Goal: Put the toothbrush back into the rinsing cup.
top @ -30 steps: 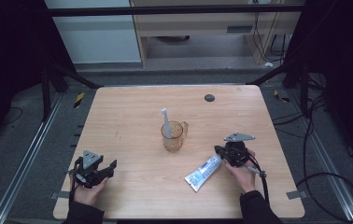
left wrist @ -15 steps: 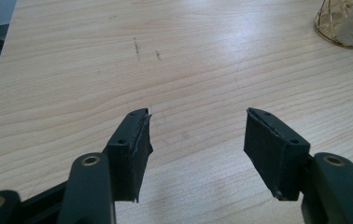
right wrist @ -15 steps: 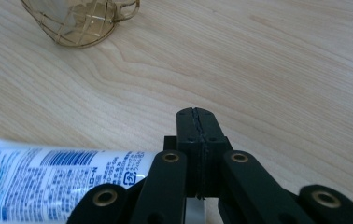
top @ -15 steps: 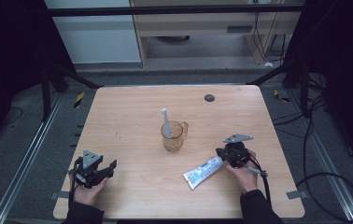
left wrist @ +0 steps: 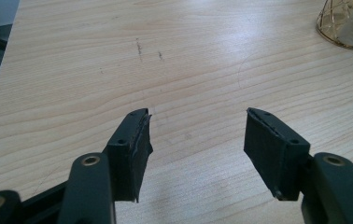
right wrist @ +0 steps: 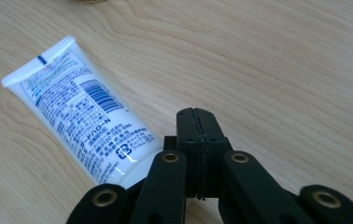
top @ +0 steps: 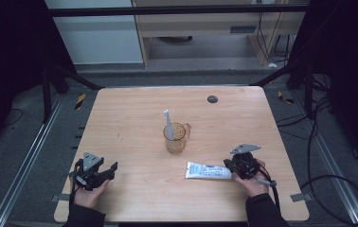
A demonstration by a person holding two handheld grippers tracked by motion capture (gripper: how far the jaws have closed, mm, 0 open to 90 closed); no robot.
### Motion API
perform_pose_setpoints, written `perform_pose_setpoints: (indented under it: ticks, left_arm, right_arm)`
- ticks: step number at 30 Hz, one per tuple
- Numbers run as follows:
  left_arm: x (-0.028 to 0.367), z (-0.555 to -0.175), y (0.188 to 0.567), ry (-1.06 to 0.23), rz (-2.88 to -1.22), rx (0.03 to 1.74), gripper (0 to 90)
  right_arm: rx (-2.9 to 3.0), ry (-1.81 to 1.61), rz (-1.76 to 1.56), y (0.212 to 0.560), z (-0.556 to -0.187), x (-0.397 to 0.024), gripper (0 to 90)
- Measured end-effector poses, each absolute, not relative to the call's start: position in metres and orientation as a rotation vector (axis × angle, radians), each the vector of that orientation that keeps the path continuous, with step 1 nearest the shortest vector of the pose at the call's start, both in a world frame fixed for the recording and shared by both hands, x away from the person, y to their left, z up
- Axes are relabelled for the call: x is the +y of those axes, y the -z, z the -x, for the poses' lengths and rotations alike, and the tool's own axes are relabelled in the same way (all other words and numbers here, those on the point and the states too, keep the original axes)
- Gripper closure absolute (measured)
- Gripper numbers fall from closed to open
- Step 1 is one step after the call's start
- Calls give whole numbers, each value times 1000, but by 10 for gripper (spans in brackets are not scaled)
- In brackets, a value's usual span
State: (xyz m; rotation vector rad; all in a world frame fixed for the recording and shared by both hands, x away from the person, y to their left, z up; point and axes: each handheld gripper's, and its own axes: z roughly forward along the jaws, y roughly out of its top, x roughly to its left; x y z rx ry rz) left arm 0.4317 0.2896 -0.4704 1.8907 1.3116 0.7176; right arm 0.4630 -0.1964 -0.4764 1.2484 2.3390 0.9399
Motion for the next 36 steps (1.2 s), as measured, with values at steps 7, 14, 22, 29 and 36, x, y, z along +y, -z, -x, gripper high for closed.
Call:
perform_pose_setpoints:
  ticks: [7, 14, 22, 29, 36]
  left_arm:
    - [290, -432, 471, -715, -1892, 1313, 405]
    - [290, -432, 471, -713, -1890, 1314, 405]
    - [291, -433, 471, -709, -1891, 1318, 403]
    - [291, -433, 471, -708, -1891, 1317, 397]
    - [290, -434, 472, -701, -1894, 1320, 388]
  right_arm:
    - [2364, -940, -1246, 477, -452, -200, 899]
    - [2386, -957, -1245, 477, -438, -199, 894]
    - [2410, -967, -1237, 478, -428, -194, 887]
    - [2416, -970, -1228, 476, -428, -191, 852]
    - [2369, -1004, -1217, 463, -430, -194, 736]
